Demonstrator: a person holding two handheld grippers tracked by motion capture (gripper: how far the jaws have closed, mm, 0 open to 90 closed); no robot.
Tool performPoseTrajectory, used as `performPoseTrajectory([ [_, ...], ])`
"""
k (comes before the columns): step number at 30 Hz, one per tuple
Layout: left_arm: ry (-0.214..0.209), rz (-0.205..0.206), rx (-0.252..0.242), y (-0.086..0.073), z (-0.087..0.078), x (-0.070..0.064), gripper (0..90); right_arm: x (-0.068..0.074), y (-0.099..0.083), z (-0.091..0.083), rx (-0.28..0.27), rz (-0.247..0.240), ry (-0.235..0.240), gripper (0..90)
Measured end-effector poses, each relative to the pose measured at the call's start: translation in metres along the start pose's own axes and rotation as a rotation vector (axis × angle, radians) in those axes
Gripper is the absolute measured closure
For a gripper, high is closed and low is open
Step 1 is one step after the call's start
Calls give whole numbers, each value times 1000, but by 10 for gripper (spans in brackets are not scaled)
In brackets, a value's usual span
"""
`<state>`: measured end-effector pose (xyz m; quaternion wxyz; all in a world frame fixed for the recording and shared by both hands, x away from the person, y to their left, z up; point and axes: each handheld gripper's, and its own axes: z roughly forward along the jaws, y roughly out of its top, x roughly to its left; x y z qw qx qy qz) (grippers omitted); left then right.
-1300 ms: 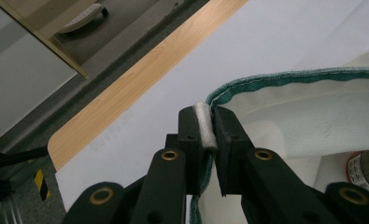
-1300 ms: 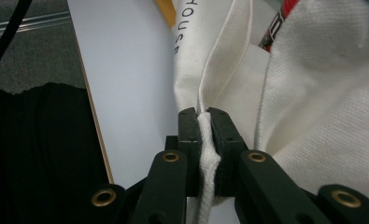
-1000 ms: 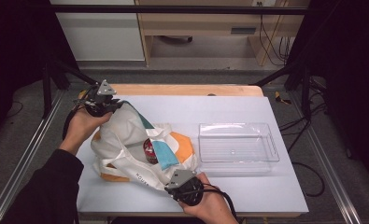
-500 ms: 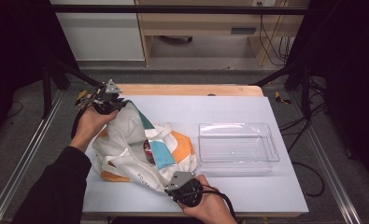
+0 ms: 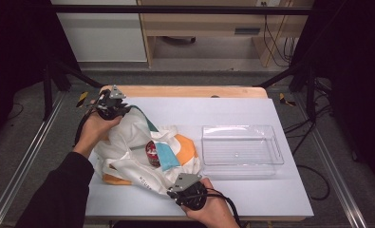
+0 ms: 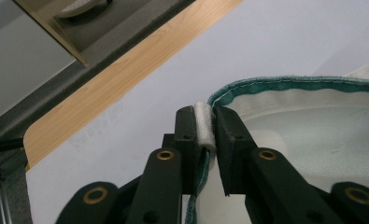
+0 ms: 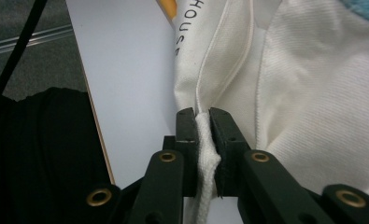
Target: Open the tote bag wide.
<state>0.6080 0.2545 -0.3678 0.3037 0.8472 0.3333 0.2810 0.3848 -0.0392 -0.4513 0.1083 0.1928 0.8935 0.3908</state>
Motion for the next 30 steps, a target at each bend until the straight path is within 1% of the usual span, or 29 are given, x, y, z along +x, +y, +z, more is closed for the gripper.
performPoseTrajectory([
  [1, 4, 1, -4, 0, -3, -1, 754, 0, 0, 0, -6, -4, 0, 802],
  [3, 14, 4, -5, 1, -10, -6, 671, 2, 1, 0, -17, -3, 0, 707],
  [4, 24, 18, -8, 1, -14, -9, 624, 3, 1, -2, -26, -4, -6, 655],
  [5, 29, 27, -12, 2, -19, -10, 597, 4, 3, -3, -35, -4, -9, 615],
  [6, 32, 23, -22, 2, -24, -11, 576, 5, 4, -5, -41, -9, -8, 577],
  [7, 34, 19, -33, 2, -30, -12, 535, 7, 9, -8, -45, -13, -9, 519],
  [8, 34, 20, -39, 2, -35, -13, 535, 7, 9, -8, -45, -13, -9, 519],
  [9, 42, 21, -57, 2, -43, -15, 502, 9, 15, -11, -53, -21, -2, 476],
  [11, 34, 18, -77, 0, -57, -19, 490, 10, 18, -13, -53, -26, -4, 469],
  [12, 31, 19, -93, -1, -65, -21, 482, 10, 21, -16, -52, -38, -10, 453],
  [13, 30, 18, -105, -3, -75, -25, 460, 10, 30, -22, -56, -49, -21, 443],
  [14, 30, 18, -105, -3, -75, -25, 450, 10, 30, -22, -56, -49, -21, 443],
  [15, 40, 20, -104, -6, -82, -28, 450, 10, 34, -25, -60, -50, -27, 441],
  [17, 35, 12, -106, -11, -93, -33, 431, 7, 47, -35, -75, -48, -50, 441],
  [18, 39, 15, -102, -14, -98, -36, 423, 5, 52, -39, -77, -52, -58, 442],
  [20, 57, 14, -96, -21, -106, -43, 404, 0, 63, -45, -71, -59, -98, 449],
  [21, 58, 13, -100, -25, -110, -47, 399, -7, 73, -50, -62, -59, -126, 460],
  [22, 51, 9, -102, -28, -113, -49, 399, -7, 73, -50, -62, -59, -126, 460],
  [24, 34, 5, -104, -37, -121, -57, 400, -14, 83, -52, -57, -48, -141, 469],
  [25, 28, 6, -101, -42, -125, -62, 400, -18, 87, -52, -51, -54, -149, 473],
  [27, 19, 6, -96, -49, -128, -69, 404, -28, 99, -48, -42, -60, -167, 473],
  [28, 15, 6, -101, -53, -129, -74, 404, -28, 99, -48, -42, -60, -167, 473],
  [29, 8, 0, -103, -57, -129, -78, 428, -34, 105, -45, -38, -58, -174, 474],
  [30, -1, -3, -102, -60, -128, -82, 428, -34, 105, -45, -38, -58, -174, 475],
])
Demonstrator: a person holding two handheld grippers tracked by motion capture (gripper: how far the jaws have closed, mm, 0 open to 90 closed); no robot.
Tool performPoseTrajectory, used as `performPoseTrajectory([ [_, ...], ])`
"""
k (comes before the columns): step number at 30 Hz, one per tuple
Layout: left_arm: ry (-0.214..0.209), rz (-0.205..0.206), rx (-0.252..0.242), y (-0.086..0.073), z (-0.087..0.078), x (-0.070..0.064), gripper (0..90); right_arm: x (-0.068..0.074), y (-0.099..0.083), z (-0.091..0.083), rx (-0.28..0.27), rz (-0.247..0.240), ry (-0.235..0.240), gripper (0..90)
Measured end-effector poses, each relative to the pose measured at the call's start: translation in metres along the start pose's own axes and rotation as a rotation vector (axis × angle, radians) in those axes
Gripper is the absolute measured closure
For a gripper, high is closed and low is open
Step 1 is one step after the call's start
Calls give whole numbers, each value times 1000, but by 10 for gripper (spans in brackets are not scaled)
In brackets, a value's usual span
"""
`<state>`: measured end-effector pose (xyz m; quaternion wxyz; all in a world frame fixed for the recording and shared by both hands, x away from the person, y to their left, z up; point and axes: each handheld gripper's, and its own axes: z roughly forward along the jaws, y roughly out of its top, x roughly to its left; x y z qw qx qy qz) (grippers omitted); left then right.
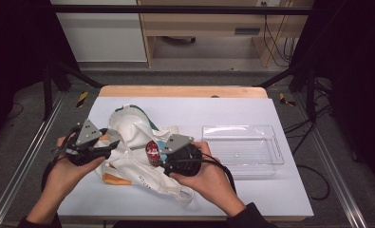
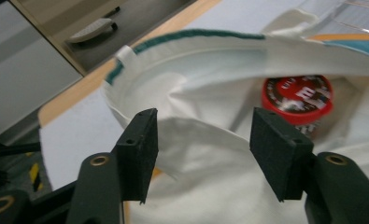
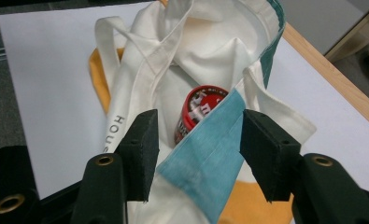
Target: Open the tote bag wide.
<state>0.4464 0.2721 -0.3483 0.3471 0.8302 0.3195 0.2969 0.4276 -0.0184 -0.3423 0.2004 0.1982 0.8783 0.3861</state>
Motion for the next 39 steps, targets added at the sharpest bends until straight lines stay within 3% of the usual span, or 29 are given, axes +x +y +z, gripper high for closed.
performPoseTrajectory([
  [7, -22, -45, -1, -16, 18, -24, 414, -15, 13, 28, 28, -1, -36, 431],
  [13, -35, -82, -3, -24, 28, -29, 397, -28, 25, 52, 60, 4, -36, 401],
  [15, -46, -88, -1, -25, 31, -32, 398, -33, 29, 65, 94, 9, -45, 397],
  [22, -68, -105, 6, -26, 41, -39, 421, -40, 27, 84, 150, 36, -44, 421],
  [27, -85, -108, 12, -30, 43, -42, 525, -38, 26, 82, 174, 8, -30, 630],
  [31, -92, -130, -11, -37, 45, -41, 719, -46, 19, 75, 216, 7, -41, 830],
  [36, -113, -153, -16, -48, 45, -38, 776, -57, 13, 73, 228, 15, -52, 864],
  [39, -109, -146, -17, -53, 44, -39, 796, -72, 6, 70, 230, 17, -94, 867],
])
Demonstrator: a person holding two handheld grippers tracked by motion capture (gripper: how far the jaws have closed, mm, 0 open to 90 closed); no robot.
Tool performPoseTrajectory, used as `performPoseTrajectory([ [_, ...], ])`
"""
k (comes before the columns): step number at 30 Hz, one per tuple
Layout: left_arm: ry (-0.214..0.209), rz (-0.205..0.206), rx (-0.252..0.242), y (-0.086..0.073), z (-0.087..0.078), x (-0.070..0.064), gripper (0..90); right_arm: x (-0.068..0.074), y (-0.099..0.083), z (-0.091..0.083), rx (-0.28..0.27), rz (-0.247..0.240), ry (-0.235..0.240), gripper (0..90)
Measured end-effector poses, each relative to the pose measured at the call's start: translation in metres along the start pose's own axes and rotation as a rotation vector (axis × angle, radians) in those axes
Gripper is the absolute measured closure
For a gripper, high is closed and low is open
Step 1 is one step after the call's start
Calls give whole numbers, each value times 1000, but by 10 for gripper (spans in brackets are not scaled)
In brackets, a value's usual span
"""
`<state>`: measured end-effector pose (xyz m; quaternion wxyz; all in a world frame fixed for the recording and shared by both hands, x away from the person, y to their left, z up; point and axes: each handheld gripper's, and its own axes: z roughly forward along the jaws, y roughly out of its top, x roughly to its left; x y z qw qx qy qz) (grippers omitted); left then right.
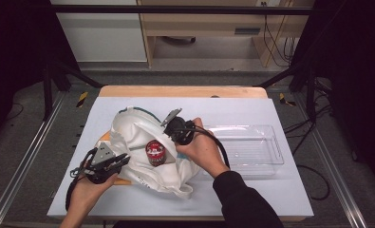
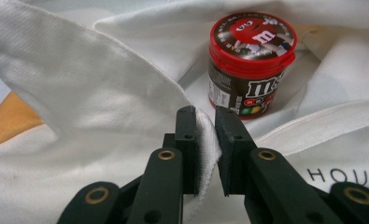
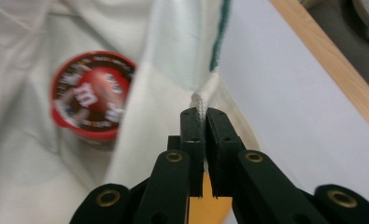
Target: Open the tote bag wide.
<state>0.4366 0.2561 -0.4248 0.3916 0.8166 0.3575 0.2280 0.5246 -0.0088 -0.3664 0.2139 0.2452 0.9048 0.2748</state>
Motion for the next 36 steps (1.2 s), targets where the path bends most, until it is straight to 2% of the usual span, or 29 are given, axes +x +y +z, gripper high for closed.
performPoseTrajectory([
  [2, 4, 0, -3, -2, -1, 1, 798, -4, -1, 0, 1, 4, -8, 868],
  [8, 12, 8, 5, -7, -5, 2, 817, -39, -15, -6, -3, 68, -57, 871],
  [16, 29, 34, 28, -13, -11, -1, 825, -59, -25, -9, -10, 112, -105, 871],
  [18, 27, 35, 27, -14, -13, -2, 825, -63, -29, -7, -1, 127, -104, 871],
  [21, 23, 27, 24, -18, -14, -2, 825, -62, -30, -2, 15, 134, -75, 865],
  [23, 21, 23, 22, -19, -14, -3, 826, -59, -28, -3, 7, 126, -72, 847],
  [25, 17, 19, 17, -19, -13, -4, 825, -56, -26, -5, -15, 123, -70, 752],
  [28, 19, 24, 15, -19, -13, -5, 825, -53, -22, -11, -33, 119, -77, 666],
  [31, 21, 23, 13, -19, -13, -5, 825, -51, -17, -21, -79, 130, -84, 625],
  [33, 22, 24, 12, -19, -13, -5, 826, -48, -13, -25, -97, 112, -65, 615],
  [36, 22, 26, 12, -19, -14, -6, 826, -41, -6, -23, -87, 83, -20, 581],
])
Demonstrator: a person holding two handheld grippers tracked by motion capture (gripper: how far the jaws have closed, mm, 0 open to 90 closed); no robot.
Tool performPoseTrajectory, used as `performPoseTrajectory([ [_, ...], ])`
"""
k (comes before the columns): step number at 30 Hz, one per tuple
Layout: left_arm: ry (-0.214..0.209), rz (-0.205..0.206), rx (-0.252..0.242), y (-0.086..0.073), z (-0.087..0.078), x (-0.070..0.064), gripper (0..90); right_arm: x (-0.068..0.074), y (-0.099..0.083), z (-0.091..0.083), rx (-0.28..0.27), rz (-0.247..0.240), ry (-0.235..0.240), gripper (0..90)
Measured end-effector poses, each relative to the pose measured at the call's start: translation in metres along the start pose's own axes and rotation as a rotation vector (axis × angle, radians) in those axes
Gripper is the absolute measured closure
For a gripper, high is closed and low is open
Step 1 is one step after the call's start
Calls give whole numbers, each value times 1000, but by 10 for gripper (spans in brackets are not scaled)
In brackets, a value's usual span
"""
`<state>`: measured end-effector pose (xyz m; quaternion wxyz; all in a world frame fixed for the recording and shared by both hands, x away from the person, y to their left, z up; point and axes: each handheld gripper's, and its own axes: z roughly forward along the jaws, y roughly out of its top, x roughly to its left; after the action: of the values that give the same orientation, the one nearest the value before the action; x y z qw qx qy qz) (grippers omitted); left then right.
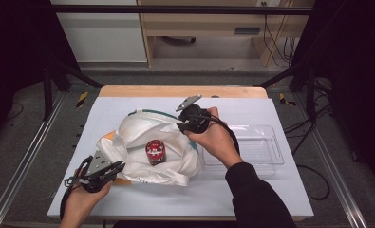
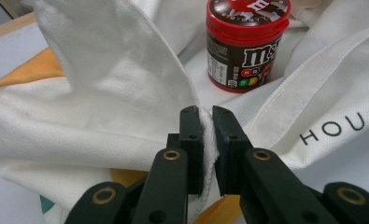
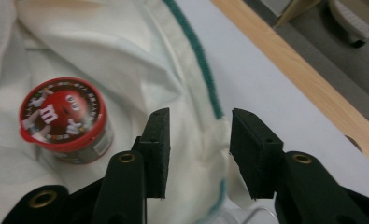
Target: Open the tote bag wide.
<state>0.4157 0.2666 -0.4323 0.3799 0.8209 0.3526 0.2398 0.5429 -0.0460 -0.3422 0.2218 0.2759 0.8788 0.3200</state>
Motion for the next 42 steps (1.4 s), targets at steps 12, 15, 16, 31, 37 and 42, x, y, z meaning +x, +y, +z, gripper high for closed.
performPoseTrajectory([
  [12, 0, 7, -9, -1, -4, -3, 826, 14, 3, 35, 127, -73, 20, 626],
  [15, 5, 12, -4, -1, -5, -4, 826, 14, 2, 38, 140, -80, 29, 812],
  [16, 4, 11, -3, -1, -5, -4, 826, 14, 3, 39, 147, -79, 27, 865],
  [31, 18, 45, 21, -9, -12, -4, 834, -20, -1, 26, 87, 18, -36, 899],
  [37, 8, 45, 32, -10, -13, -4, 834, -20, -4, 30, 112, 13, -37, 898],
  [42, 5, 35, 32, -15, -14, -4, 835, -26, -5, 30, 106, 29, -45, 898],
])
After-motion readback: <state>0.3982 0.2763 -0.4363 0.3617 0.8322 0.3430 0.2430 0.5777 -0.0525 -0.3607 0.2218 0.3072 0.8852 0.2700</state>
